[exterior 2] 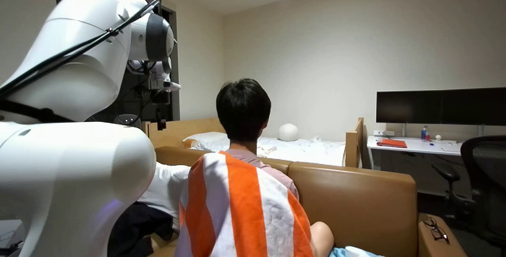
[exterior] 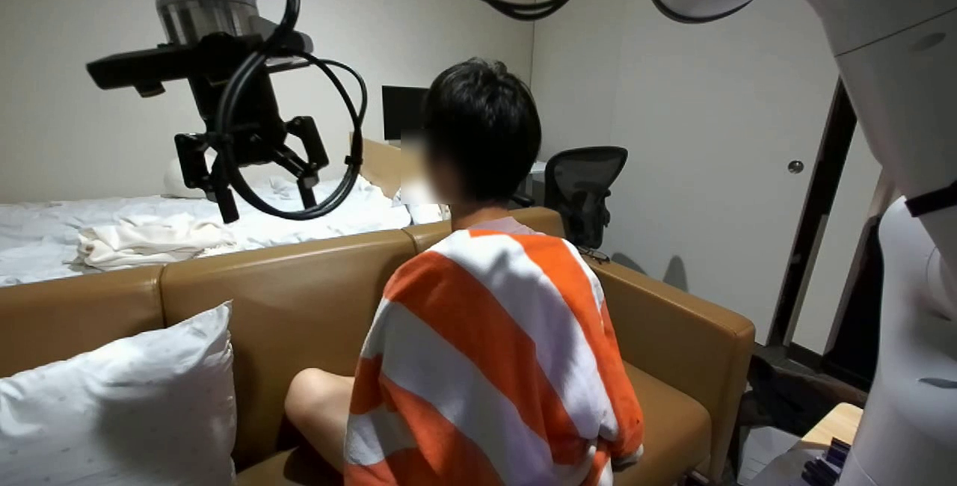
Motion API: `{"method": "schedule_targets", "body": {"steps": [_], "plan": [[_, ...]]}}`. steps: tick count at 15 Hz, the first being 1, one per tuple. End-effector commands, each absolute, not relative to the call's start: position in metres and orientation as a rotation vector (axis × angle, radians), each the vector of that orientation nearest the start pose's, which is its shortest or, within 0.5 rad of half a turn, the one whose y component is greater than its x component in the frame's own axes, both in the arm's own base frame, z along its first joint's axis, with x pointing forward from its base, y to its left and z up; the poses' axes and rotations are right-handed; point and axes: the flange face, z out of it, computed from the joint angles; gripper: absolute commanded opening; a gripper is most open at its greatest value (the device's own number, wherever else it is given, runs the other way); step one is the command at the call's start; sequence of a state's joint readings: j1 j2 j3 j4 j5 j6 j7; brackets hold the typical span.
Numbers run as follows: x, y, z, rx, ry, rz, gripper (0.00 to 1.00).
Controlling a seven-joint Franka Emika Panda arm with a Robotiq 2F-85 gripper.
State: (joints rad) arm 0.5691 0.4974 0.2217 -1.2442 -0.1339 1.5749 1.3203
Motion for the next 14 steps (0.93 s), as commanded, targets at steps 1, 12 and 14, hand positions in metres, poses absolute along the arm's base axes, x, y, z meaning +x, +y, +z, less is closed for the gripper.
{"method": "schedule_targets", "body": {"steps": [1,12,14], "plan": [[0.5134,0.4521,0.473,-3.171,0.872,0.088,1.0],[0.5132,0.4518,0.4725,-3.177,0.871,0.087,1.0],[0.513,0.451,0.4721,-3.186,0.875,0.085,1.0]]}}
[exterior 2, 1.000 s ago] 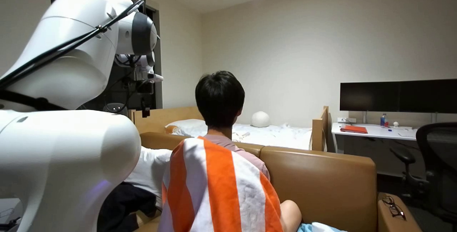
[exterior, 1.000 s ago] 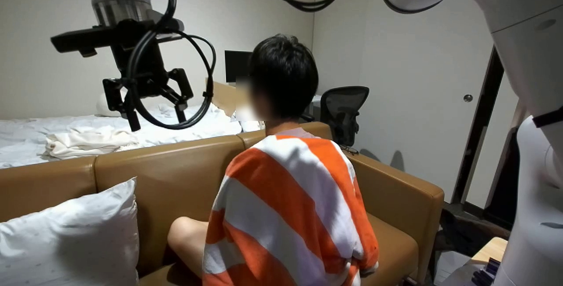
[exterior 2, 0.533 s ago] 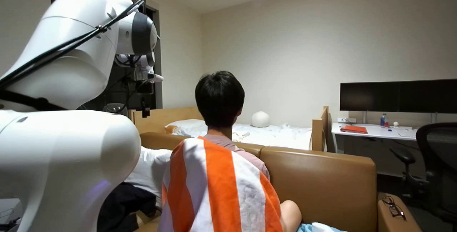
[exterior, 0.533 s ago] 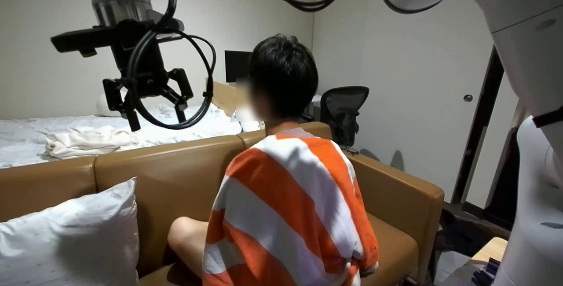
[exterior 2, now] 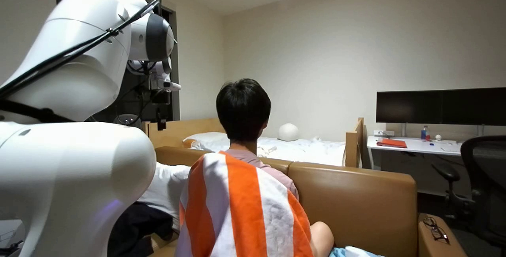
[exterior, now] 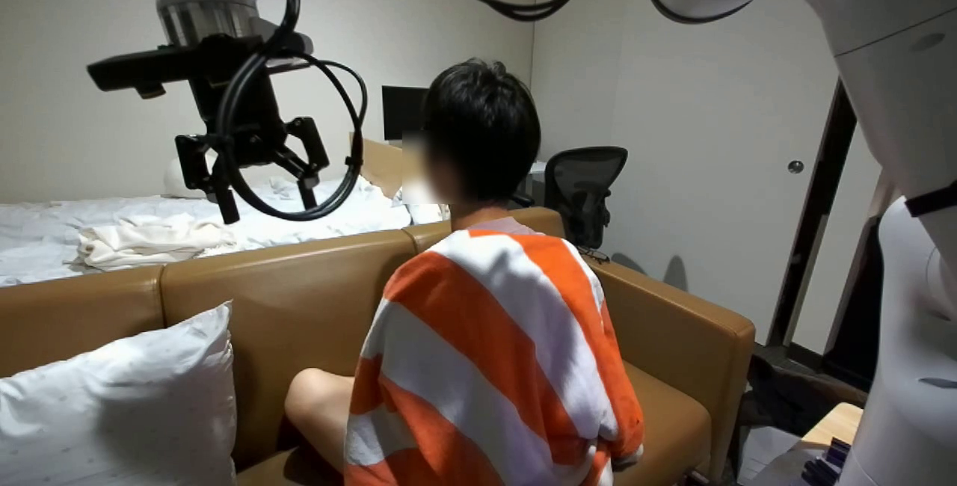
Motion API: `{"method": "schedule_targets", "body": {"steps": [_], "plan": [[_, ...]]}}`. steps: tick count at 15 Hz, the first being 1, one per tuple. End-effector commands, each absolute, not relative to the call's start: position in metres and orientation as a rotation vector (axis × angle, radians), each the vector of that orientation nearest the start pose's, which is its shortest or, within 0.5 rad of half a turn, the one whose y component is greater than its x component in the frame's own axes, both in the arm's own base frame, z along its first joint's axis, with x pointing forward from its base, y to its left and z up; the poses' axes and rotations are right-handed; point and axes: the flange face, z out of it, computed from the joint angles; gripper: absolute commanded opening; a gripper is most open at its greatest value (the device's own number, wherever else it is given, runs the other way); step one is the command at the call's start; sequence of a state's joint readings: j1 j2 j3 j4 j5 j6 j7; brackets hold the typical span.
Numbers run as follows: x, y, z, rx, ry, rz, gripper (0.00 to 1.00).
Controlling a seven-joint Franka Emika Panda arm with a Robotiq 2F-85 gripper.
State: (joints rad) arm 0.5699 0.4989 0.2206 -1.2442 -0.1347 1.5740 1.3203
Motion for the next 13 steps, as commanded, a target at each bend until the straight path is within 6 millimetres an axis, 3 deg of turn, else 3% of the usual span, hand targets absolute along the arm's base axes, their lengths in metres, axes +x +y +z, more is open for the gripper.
{"method": "schedule_targets", "body": {"steps": [1,13], "plan": [[0.513,0.4509,0.472,-3.187,0.875,0.086,1.0],[0.5154,0.4536,0.4726,-3.16,0.869,0.072,1.0]]}}
